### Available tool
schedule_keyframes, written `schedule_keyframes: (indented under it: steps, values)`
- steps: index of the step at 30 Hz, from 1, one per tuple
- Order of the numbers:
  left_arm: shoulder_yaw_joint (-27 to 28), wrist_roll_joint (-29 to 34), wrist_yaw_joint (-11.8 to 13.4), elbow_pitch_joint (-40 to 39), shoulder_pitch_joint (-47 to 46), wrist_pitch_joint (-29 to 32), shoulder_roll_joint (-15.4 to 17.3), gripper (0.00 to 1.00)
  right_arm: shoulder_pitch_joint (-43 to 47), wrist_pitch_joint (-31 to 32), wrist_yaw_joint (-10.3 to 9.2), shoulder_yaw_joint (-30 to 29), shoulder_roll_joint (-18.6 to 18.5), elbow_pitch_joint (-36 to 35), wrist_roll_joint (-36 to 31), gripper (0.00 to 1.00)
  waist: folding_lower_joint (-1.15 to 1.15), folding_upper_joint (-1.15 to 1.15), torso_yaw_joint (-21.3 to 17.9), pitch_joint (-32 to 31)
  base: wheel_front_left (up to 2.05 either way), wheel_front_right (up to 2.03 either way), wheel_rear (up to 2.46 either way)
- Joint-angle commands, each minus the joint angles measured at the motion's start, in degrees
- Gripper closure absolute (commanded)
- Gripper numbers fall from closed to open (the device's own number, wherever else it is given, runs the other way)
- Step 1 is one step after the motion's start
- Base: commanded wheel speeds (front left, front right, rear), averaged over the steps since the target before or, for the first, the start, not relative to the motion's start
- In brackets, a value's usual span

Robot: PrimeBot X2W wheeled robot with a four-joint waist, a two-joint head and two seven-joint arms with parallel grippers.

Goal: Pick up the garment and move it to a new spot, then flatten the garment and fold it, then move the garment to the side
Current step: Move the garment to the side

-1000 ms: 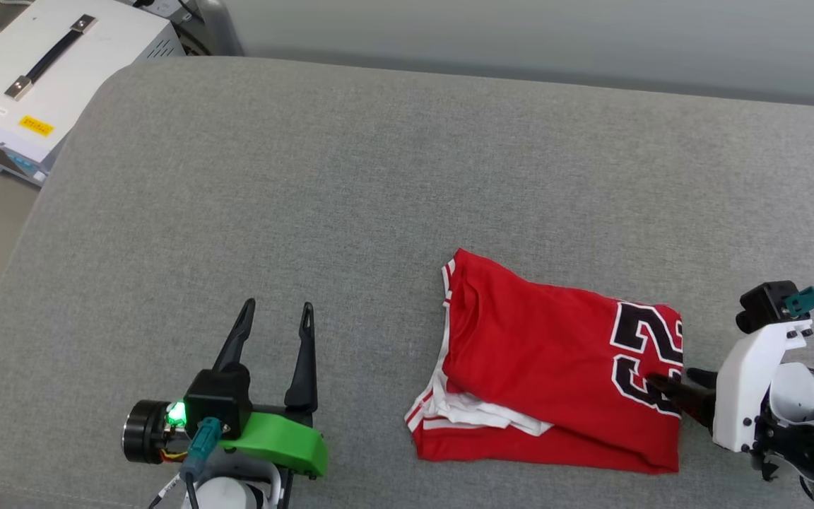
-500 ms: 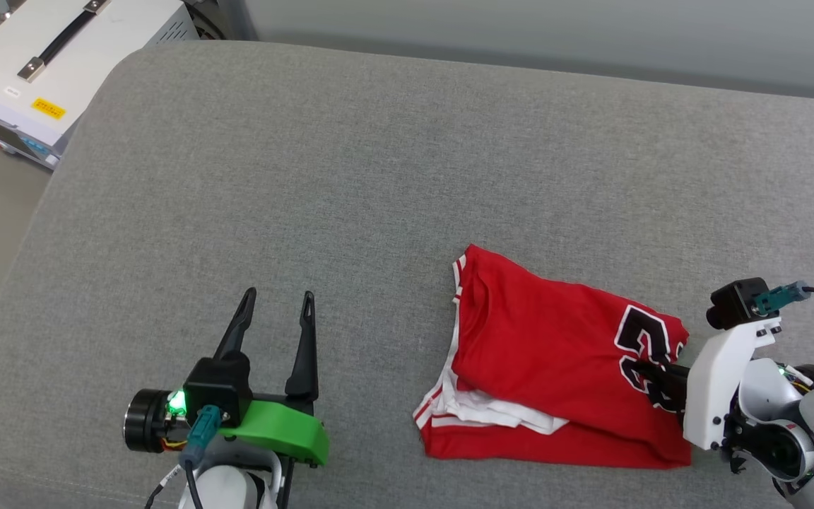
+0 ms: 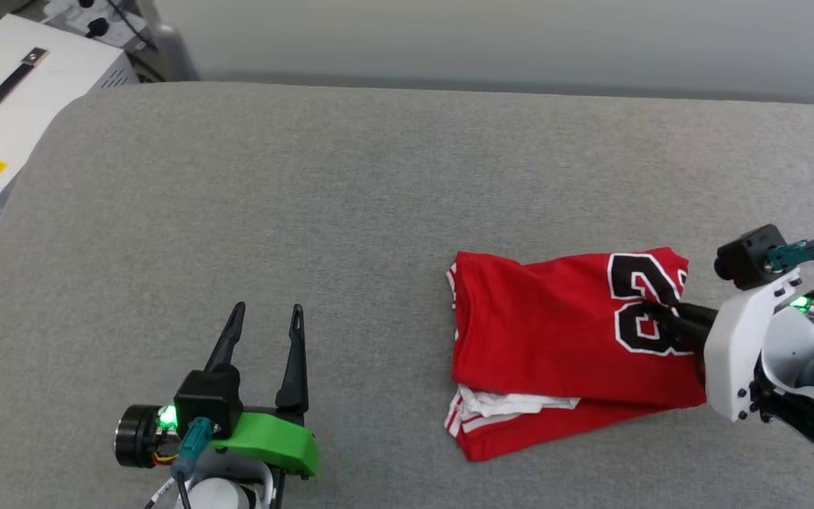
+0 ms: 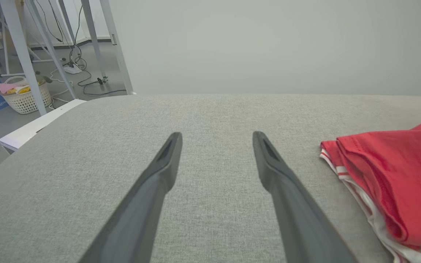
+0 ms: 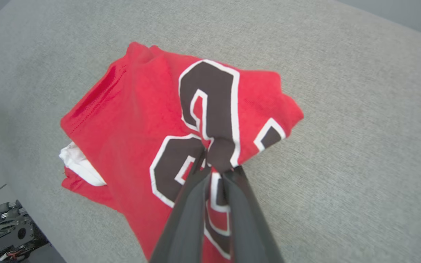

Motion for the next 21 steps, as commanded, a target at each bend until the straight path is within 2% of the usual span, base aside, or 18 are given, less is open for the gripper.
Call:
schedule_keyframes:
  steps: [1,11,16,21]
  values:
    - [0.3,0.6,-0.2,-0.4,0.2,-0.3,0.0,0.00,-1.4,0.4,-0.02,-0.3,-1.4,-1.0,-0.2,1.00,0.00,0.00,-4.5,0.4,0.00,0.00,0.00]
    - [1.1,2.5,-0.5,-3.6,-4.3,-0.3,1.3,0.00,-4.4,1.4,-0.02,-6.7,-9.4,-1.7,-1.8,1.00,0.00,0.00,-12.4,9.5,0.00,0.00,0.00]
    - [1.4,3.2,-0.9,-4.8,-7.5,-0.3,2.3,0.00,-6.2,1.9,-0.02,-10.1,-13.1,0.5,-3.3,1.00,0.00,0.00,-13.5,14.6,0.00,0.00,0.00]
    - [1.4,3.6,-1.0,-6.2,-9.8,-0.3,3.0,0.00,-9.0,2.4,-0.02,-13.2,-15.6,6.4,-6.0,1.00,0.00,0.00,-13.3,18.4,0.00,0.00,0.00]
